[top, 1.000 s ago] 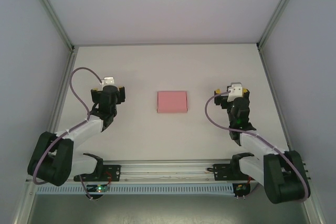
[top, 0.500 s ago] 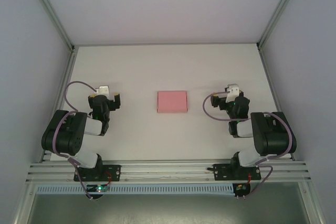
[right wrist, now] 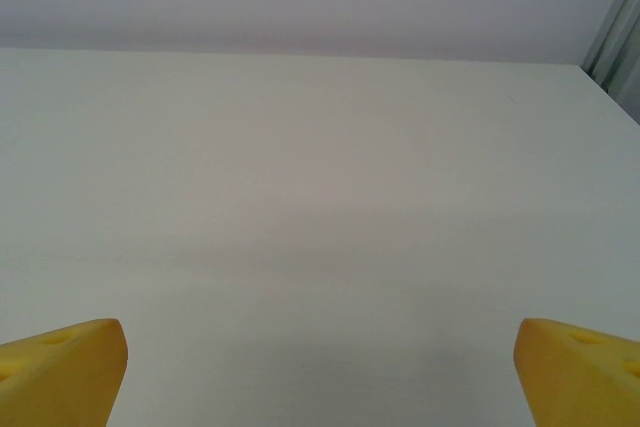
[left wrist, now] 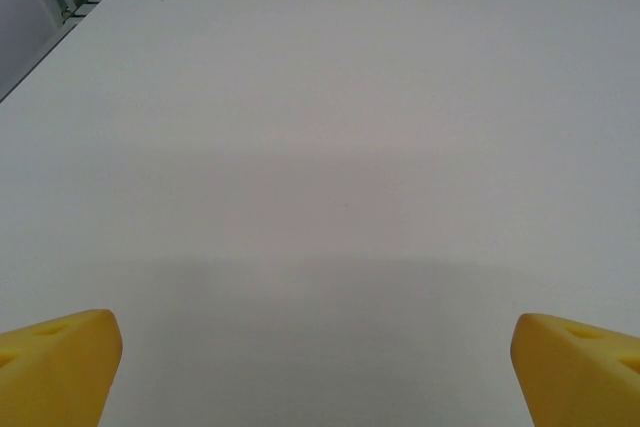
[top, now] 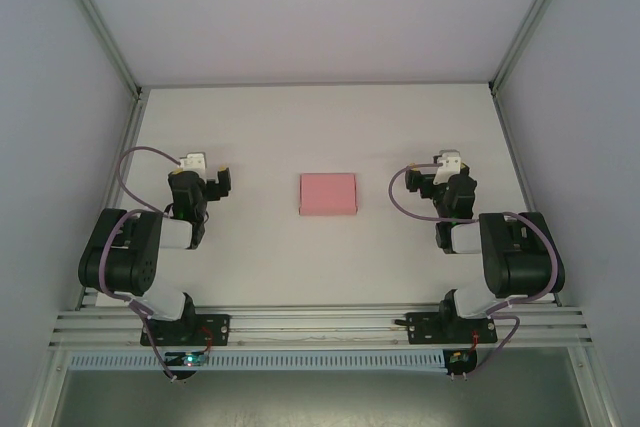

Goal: Assemble paper box

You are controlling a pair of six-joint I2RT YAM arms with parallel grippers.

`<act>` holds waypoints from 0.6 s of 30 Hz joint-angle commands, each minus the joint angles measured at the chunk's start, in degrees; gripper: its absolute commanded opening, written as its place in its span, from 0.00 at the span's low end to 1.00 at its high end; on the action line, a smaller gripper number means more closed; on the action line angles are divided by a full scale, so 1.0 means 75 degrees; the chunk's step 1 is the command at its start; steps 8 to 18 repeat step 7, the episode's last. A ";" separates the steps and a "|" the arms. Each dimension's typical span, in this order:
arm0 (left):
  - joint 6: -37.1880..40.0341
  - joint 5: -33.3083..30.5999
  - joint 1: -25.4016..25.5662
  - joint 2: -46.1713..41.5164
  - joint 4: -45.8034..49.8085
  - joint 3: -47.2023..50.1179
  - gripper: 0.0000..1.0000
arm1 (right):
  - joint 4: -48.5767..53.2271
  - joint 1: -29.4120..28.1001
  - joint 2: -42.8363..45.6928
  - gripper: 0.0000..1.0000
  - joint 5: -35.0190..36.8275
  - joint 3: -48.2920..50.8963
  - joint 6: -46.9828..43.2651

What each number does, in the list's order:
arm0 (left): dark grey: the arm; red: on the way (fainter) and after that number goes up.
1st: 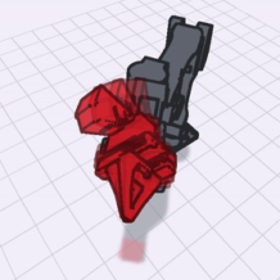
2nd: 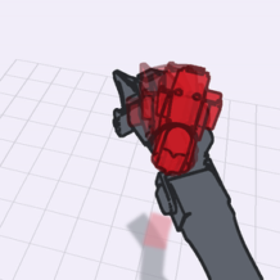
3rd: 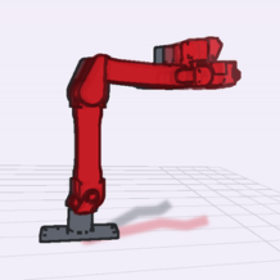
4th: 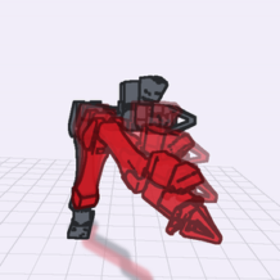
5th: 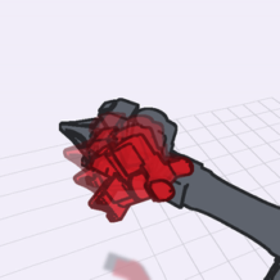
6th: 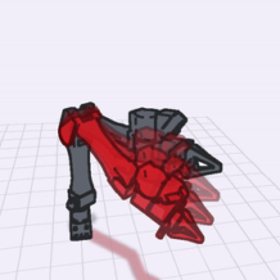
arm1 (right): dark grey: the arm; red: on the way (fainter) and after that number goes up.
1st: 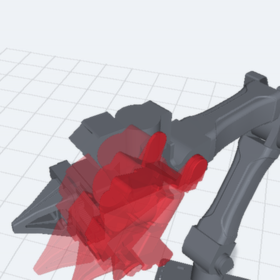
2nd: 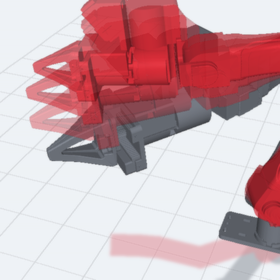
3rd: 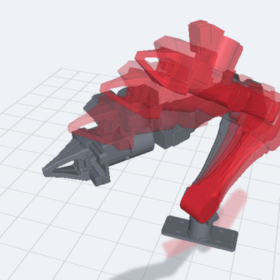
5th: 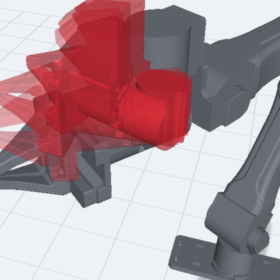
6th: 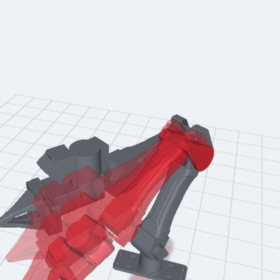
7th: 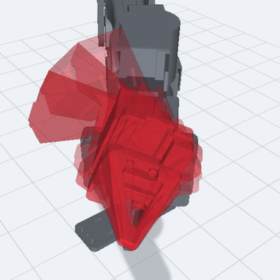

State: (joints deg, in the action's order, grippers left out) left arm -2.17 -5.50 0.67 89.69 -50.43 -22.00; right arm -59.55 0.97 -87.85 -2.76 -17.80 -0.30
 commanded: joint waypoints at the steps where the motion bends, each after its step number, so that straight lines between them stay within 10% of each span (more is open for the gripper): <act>1: -0.0092 0.0055 -0.0077 -0.0076 0.0053 -0.0063 1.00 | -0.0012 -0.0083 0.0112 0.98 0.0131 -0.0122 0.0074; 18: -0.0086 0.0058 -0.0084 -0.0075 0.0036 -0.0062 1.00 | -0.0009 -0.0082 0.0117 0.98 0.0145 -0.0108 0.0086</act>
